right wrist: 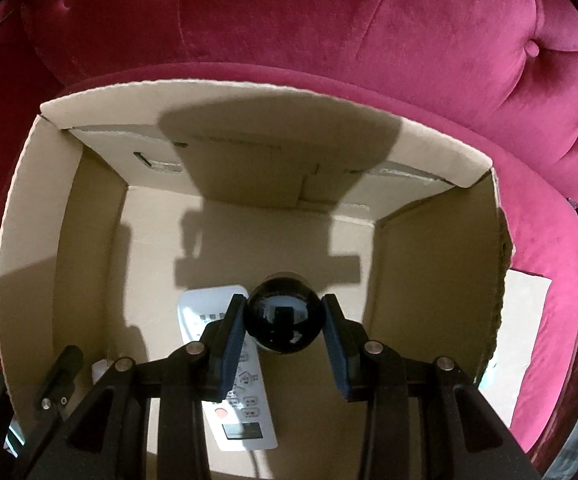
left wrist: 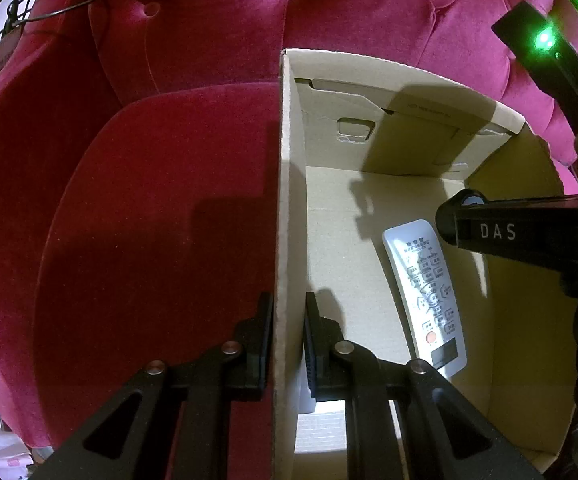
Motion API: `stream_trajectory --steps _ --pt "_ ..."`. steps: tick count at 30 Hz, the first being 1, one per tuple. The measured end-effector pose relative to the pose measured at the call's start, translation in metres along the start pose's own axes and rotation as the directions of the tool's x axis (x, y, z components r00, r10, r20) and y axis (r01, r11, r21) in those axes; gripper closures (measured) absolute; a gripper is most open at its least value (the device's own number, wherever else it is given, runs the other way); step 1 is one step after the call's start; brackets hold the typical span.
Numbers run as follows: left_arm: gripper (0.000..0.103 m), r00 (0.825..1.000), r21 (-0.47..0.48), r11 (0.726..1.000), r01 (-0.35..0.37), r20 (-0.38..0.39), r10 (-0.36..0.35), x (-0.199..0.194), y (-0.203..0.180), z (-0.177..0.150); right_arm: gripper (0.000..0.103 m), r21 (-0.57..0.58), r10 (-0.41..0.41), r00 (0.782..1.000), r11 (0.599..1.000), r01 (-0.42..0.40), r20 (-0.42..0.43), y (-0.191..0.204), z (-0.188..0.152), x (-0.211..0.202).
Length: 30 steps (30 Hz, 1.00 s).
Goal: Organize rigid objects
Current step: 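Lift the black cap and carry it into the box with the right gripper, then open the right gripper to release the cap beside the remote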
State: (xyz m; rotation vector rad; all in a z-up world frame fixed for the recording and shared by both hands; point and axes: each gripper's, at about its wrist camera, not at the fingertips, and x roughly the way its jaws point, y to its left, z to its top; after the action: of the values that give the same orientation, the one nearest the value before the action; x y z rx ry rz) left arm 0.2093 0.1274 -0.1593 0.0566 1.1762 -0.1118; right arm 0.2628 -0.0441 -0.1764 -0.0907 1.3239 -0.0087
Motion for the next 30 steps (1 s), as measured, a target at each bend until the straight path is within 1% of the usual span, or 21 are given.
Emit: stream_trajectory --steps 2,6,12,14,16,17,19,22,25,30 --pt "0.088 1.000 -0.001 1.000 0.001 0.000 -0.001 0.000 0.000 0.000 0.062 0.000 0.011 1.000 1.000 -0.011 0.000 -0.001 0.001 0.000" --pt "0.088 1.000 -0.001 1.000 0.000 0.000 0.000 0.001 0.001 0.000 0.056 0.003 0.014 1.000 1.000 -0.014 0.011 -0.001 0.001 -0.002" --pt "0.088 1.000 0.000 1.000 -0.002 0.000 0.002 0.001 0.000 0.000 0.051 0.006 0.019 0.999 1.000 -0.019 0.037 -0.001 -0.003 -0.011" --pt "0.088 1.000 0.001 1.000 -0.003 0.000 0.003 0.001 0.000 0.000 0.047 0.002 0.022 0.998 1.000 -0.022 0.050 -0.003 -0.005 -0.018" --pt "0.088 1.000 0.000 1.000 -0.003 0.000 0.003 0.001 0.000 0.000 0.038 0.001 0.028 0.998 1.000 -0.028 0.063 -0.004 -0.005 -0.025" --pt "0.088 1.000 0.001 1.000 -0.003 0.000 0.003 0.001 0.000 0.000 0.036 -0.001 0.026 0.997 1.000 -0.026 0.068 -0.006 -0.004 -0.026" --pt "0.088 1.000 0.001 1.000 -0.004 0.000 0.004 0.001 0.000 0.000 0.028 -0.011 0.016 0.996 1.000 -0.015 0.087 -0.006 -0.005 -0.035" --pt "0.088 1.000 0.002 1.000 -0.005 0.000 0.005 0.001 0.000 0.000 0.020 -0.009 0.014 0.995 1.000 -0.013 0.103 -0.008 -0.006 -0.042" --pt "0.088 1.000 0.004 1.000 -0.008 0.000 0.008 0.001 -0.001 0.000 0.014 -0.003 0.018 0.993 1.000 -0.018 0.116 -0.011 -0.007 -0.048" --pt "0.088 1.000 0.005 1.000 -0.009 -0.002 0.009 0.001 -0.002 0.000 0.011 0.008 0.018 0.988 1.000 -0.020 0.151 -0.007 -0.014 -0.070"
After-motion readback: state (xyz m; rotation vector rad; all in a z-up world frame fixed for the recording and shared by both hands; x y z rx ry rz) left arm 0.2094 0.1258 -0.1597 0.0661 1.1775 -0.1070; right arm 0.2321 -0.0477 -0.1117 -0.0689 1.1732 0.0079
